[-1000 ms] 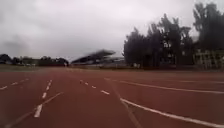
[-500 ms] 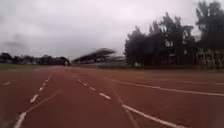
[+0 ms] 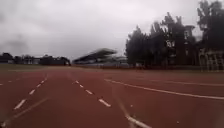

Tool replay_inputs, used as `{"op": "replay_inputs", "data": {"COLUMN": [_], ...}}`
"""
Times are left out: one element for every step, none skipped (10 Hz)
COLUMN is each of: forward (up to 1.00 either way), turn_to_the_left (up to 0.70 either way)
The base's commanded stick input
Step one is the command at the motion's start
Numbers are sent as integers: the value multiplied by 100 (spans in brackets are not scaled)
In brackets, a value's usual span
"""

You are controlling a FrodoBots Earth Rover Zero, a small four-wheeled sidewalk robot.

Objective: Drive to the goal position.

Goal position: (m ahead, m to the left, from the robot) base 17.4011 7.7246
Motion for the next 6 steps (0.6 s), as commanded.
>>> {"op": "replay_inputs", "data": {"forward": [70, 70, 70, 70, 70, 70], "turn_to_the_left": [0, 0, 0, 0, 0, 0]}}
